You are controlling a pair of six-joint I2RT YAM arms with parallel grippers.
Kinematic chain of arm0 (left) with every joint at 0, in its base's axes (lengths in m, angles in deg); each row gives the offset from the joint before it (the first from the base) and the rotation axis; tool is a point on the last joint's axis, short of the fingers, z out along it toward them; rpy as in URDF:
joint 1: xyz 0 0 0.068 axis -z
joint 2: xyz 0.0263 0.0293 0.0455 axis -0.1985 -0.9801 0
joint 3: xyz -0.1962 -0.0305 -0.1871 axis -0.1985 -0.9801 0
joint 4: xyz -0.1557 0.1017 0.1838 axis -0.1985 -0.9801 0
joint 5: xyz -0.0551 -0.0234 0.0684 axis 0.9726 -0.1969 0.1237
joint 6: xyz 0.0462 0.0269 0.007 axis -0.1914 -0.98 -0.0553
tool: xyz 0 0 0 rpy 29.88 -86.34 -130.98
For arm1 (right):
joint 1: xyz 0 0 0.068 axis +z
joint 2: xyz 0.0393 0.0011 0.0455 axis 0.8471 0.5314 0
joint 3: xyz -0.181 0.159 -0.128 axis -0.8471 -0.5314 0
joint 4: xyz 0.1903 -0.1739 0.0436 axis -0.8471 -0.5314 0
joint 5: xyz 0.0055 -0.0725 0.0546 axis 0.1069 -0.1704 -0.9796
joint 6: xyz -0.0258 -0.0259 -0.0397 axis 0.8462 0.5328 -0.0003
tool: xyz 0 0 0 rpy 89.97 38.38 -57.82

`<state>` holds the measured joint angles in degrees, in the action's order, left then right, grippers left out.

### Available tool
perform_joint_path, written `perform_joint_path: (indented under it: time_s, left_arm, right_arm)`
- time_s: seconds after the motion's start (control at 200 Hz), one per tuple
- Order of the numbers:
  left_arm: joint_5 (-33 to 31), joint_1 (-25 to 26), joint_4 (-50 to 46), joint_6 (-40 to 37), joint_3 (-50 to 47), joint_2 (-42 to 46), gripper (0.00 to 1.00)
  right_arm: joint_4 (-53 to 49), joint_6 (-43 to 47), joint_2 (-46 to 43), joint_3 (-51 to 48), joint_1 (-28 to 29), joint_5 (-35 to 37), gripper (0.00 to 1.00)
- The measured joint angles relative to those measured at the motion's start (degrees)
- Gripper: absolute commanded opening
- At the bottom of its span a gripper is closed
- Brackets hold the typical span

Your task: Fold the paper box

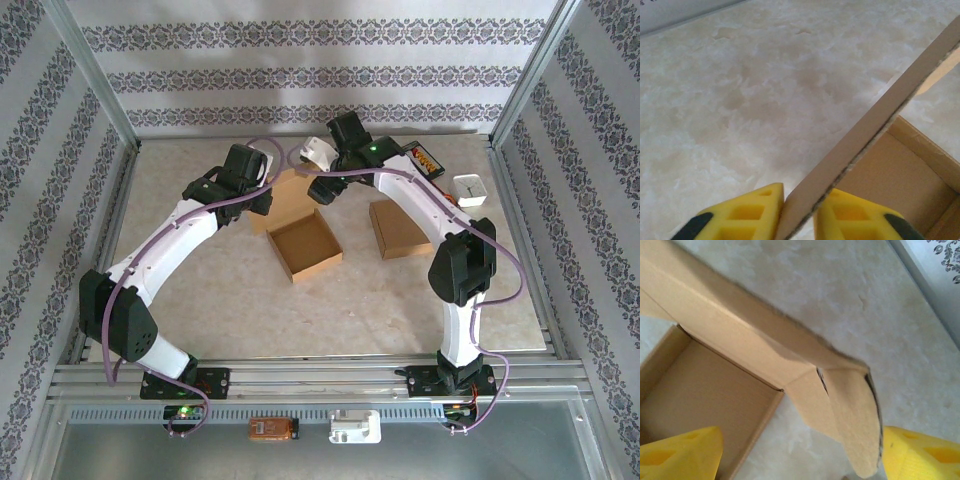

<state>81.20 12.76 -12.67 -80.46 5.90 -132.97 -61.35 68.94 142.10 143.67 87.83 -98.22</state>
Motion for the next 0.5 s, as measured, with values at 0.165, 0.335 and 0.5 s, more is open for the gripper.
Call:
perform_joint_path:
  time_s: [0.165,0.335,0.5]
  left_arm:
    - [1.6,-0.1,-0.1,-0.6,0.0,0.0,0.40]
    - [3.2,-0.5,-0.4,-0.6,0.0,0.0,0.42]
    - [3.7,-0.8,-1.2,-0.4,0.0,0.0,0.44]
  right_arm:
    - [-3.5,4.3,2.4,3.8,-0.9,-0.1,0.78]
    - [-5.8,5.7,7.6,9.5,-1.0,-0.6,0.57]
    - [-7.5,5.9,10.3,11.3,-1.0,-1.6,0.29]
